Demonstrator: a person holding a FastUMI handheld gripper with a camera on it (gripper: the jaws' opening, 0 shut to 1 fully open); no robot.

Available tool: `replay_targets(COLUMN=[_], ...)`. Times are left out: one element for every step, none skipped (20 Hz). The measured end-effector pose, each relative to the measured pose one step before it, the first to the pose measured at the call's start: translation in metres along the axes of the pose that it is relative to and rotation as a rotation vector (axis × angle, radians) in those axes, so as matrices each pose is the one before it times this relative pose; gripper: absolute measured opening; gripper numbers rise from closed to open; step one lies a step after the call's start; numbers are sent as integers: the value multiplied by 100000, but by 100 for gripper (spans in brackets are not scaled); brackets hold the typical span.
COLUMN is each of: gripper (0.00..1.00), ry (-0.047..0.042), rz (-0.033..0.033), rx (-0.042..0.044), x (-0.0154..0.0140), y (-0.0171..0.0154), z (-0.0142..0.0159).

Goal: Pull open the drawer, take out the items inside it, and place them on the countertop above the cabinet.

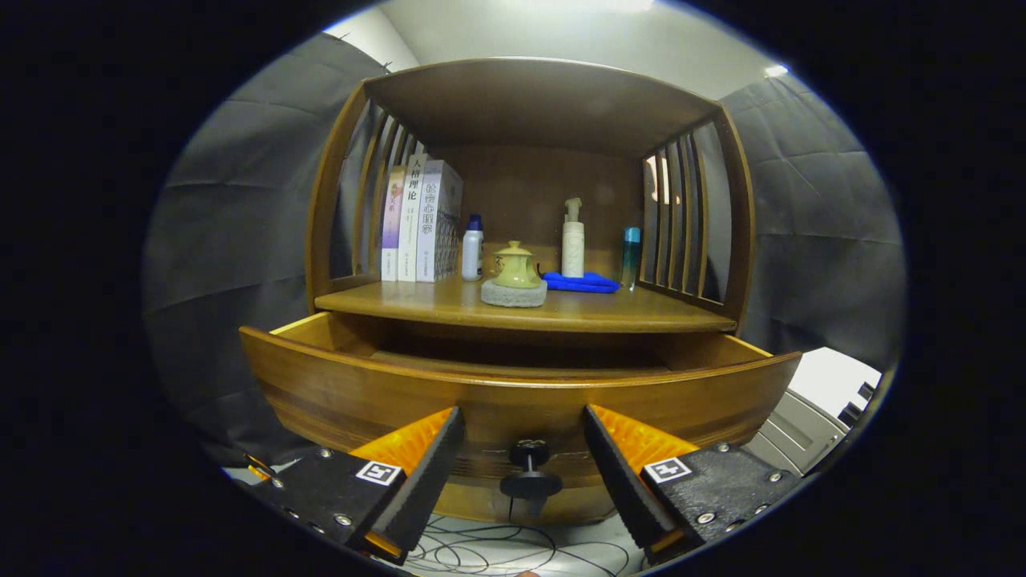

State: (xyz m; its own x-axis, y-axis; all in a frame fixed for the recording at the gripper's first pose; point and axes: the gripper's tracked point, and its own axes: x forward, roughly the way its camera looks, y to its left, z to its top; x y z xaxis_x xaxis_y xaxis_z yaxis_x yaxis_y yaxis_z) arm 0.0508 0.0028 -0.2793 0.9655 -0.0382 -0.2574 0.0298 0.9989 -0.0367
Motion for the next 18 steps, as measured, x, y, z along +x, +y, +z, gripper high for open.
replay_targets(gripper=[94, 94, 94, 94, 94, 94, 94, 94, 94, 94, 93, 94, 94, 94, 94, 94, 94, 95], ry=[-607, -647, -1417, -1422, -1171, -472, -463, -226, 87, 25, -27, -158, -78, -106, -198, -720, -870, 63], rz=[-370, -236, -227, -144, -114, -176, -295, -266, -267, -241, -196, -105, -101, -106, 176, 689, 228, 196], rx=[-672, -1200, -1714, -1665, -1028, -313, 226, 253, -74, -44, 260, 265, -179, 210, -177, -425, -508, -19], x=[1102, 910, 854, 877, 735, 663, 664, 719, 407, 521, 449, 300, 272, 474, 259, 227, -147, -2], y=[77, 16, 52, -26, 48, 55, 48, 164, 89, 42, 37, 70, 8, -25, 66, 136, -63, -76], z=[185, 99, 252, 81, 121, -78, 28, -42, 37, -10, 72, -18, 44, 20, -7, 27, 35, -101])
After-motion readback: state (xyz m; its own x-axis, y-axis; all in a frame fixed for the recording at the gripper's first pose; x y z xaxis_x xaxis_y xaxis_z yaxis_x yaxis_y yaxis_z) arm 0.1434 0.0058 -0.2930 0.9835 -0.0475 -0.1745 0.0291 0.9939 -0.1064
